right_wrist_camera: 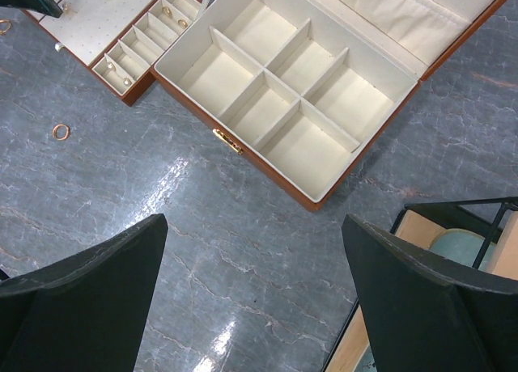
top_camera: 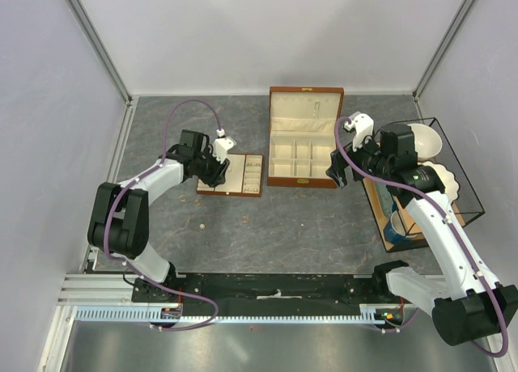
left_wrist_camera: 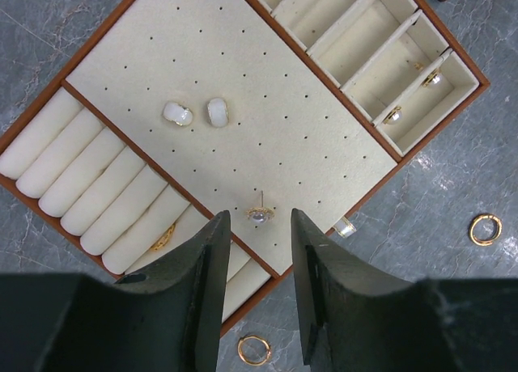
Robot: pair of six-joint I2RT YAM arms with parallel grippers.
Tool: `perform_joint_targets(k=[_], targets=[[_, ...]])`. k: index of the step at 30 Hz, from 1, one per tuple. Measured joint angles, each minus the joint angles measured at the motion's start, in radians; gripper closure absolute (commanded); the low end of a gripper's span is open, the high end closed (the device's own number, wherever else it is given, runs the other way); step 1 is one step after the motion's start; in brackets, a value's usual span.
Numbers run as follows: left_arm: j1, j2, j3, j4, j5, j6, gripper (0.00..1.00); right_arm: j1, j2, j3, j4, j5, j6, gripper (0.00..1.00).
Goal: Organize the mixed jewelry
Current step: Place the jewelry in the compartment layer.
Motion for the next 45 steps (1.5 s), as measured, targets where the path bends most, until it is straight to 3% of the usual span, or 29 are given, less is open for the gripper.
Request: perform_joint_targets(k=[45], targets=[[0.011, 0.031, -0.004, 0.004, 0.005, 0.000, 0.60, 0.000, 0.000, -0.001, 0.000, 0.000, 0.000, 0.02]])
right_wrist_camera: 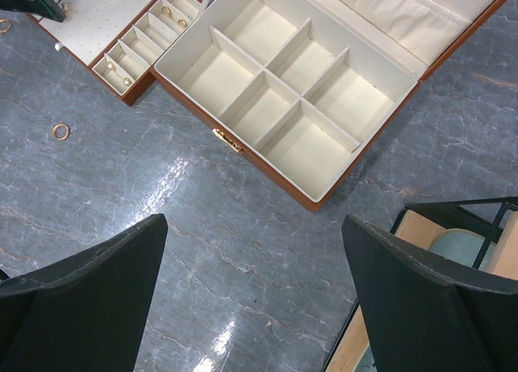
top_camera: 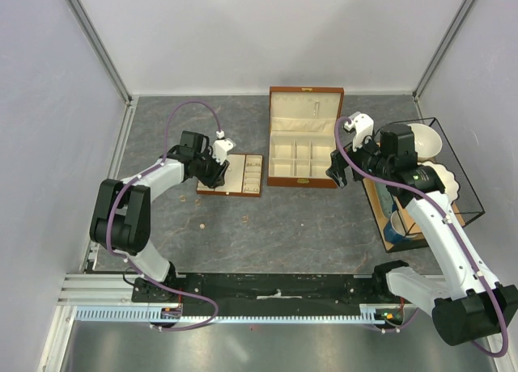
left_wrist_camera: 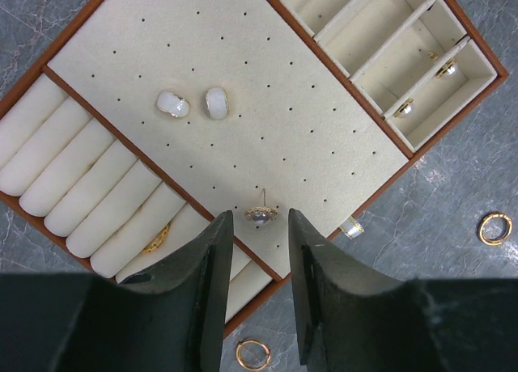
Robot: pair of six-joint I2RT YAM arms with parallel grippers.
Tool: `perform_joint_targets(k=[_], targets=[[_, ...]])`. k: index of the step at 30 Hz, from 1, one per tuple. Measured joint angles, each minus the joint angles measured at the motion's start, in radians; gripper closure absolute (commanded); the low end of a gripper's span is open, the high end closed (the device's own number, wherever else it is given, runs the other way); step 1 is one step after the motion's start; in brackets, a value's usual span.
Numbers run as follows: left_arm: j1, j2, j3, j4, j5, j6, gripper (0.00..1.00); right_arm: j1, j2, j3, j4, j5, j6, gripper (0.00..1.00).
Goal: Organize the mixed jewelry
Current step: Place the jewelry in the compartment layer.
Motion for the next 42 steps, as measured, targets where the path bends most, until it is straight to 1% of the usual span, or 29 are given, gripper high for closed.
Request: perform_joint_targets(k=[5, 25, 29, 33, 42], targets=[[0.000, 0.005, 0.000, 0.000, 0.002, 0.000, 0.62, 0.000, 0.000, 0.000, 0.000, 0.000, 0.000, 0.02], [-0.001, 0.014, 0.006, 0.003, 0.003, 0.000, 0.67, 0.000, 0.000, -0.011, 0.006, 0.000, 0.000, 0.02], [-0.002, 0.015, 0.008, 0.001, 0.004, 0.000, 0.68, 0.000, 0.000, -0.013, 0.006, 0.000, 0.000, 0.02], [-0.003, 0.016, 0.010, 0.001, 0.004, 0.000, 0.73, 0.000, 0.000, -0.014, 0.006, 0.000, 0.000, 0.02], [-0.007, 0.016, 0.018, -0.006, 0.004, 0.000, 0.78, 0.000, 0.000, -0.014, 0.006, 0.000, 0.000, 0.02]])
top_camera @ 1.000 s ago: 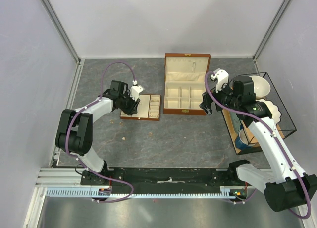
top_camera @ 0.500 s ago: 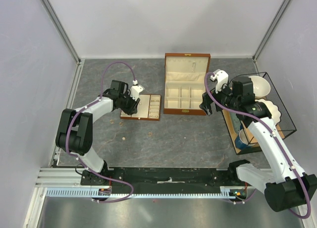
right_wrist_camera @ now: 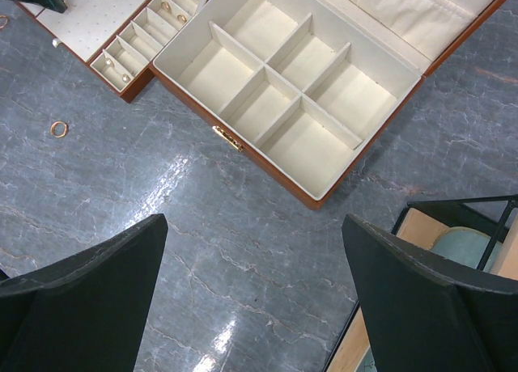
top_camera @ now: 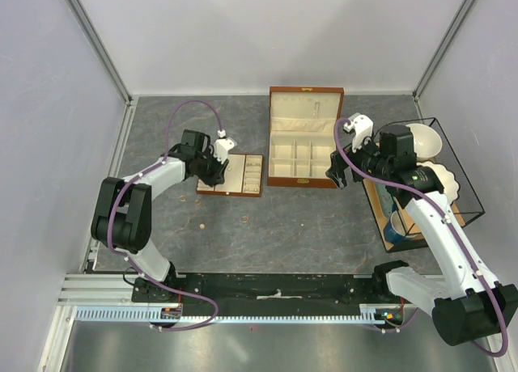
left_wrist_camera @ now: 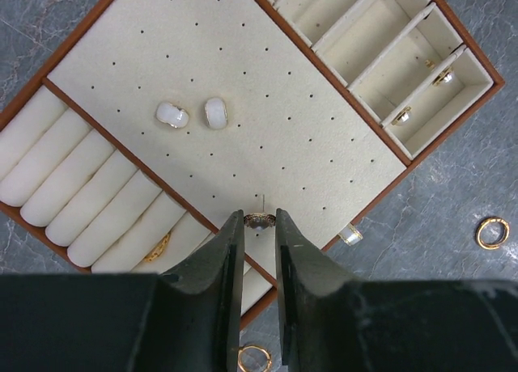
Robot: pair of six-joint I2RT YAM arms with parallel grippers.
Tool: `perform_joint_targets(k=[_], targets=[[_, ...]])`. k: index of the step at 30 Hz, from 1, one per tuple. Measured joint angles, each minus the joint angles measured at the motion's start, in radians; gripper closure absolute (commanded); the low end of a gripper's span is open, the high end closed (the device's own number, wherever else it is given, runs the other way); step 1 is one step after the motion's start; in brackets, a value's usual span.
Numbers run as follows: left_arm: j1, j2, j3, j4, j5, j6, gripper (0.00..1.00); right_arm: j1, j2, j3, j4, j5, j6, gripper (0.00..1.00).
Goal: Organize the mixed jewelry
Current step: Place the jewelry in the compartment layer.
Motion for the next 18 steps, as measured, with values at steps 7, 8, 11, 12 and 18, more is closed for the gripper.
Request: perform_joint_targets(k=[7, 8, 11, 12, 18], targets=[[0.000, 0.000, 0.034, -0.045, 0.000, 0.003, 0.78, 0.000, 0.000, 0.000, 0.000, 0.000, 0.000, 0.02], [0.000, 0.001, 0.043, -0.058, 0.000, 0.007, 0.78, 0.000, 0.000, 0.000, 0.000, 0.000, 0.000, 0.02], [0.000, 0.011, 0.077, -0.097, -0.001, 0.023, 0.78, 0.000, 0.000, 0.000, 0.000, 0.000, 0.000, 0.02], [0.000, 0.017, 0.092, -0.114, -0.002, 0.031, 0.78, 0.000, 0.000, 0.000, 0.000, 0.000, 0.000, 0.02], [0.000, 0.063, 0.166, -0.201, -0.008, 0.077, 0.78, 0.000, 0.000, 0.000, 0.000, 0.000, 0.000, 0.02]])
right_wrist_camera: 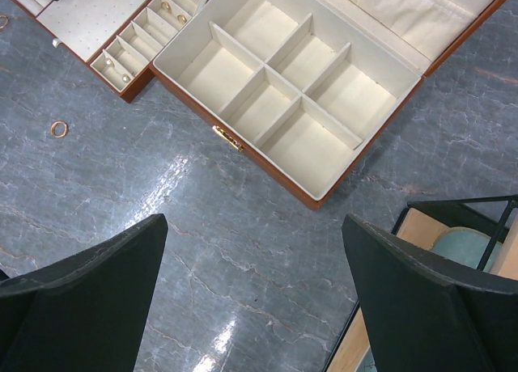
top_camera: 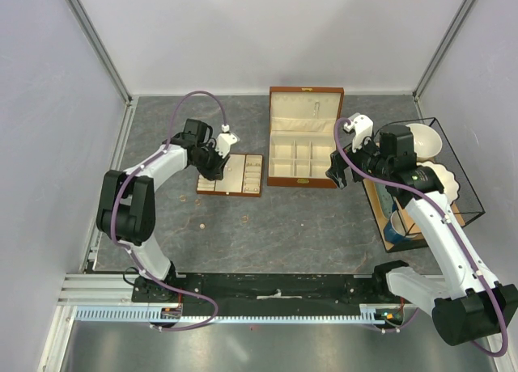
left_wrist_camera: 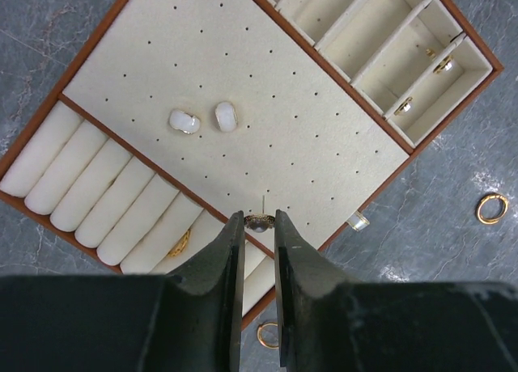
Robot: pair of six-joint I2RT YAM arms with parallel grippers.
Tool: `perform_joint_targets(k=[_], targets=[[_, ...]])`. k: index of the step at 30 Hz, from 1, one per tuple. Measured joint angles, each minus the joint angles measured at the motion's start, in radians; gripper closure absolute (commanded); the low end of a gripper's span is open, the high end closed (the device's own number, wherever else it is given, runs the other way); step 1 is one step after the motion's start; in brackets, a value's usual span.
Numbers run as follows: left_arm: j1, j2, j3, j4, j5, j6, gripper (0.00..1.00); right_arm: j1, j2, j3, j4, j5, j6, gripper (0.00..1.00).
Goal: Organize the mixed jewelry
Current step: Place the jewelry in the compartment layer.
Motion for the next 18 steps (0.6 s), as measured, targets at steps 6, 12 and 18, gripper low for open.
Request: perform_joint_targets(k=[6, 12, 18], targets=[[0.000, 0.038, 0.019, -0.045, -0.002, 0.027, 0.78, 0.000, 0.000, 0.000, 0.000, 0.000, 0.000, 0.02], [0.000, 0.050, 0.026, -0.062, -0.002, 0.035, 0.78, 0.000, 0.000, 0.000, 0.000, 0.000, 0.000, 0.02], [0.000, 0.052, 0.036, -0.067, -0.002, 0.035, 0.78, 0.000, 0.000, 0.000, 0.000, 0.000, 0.000, 0.02]])
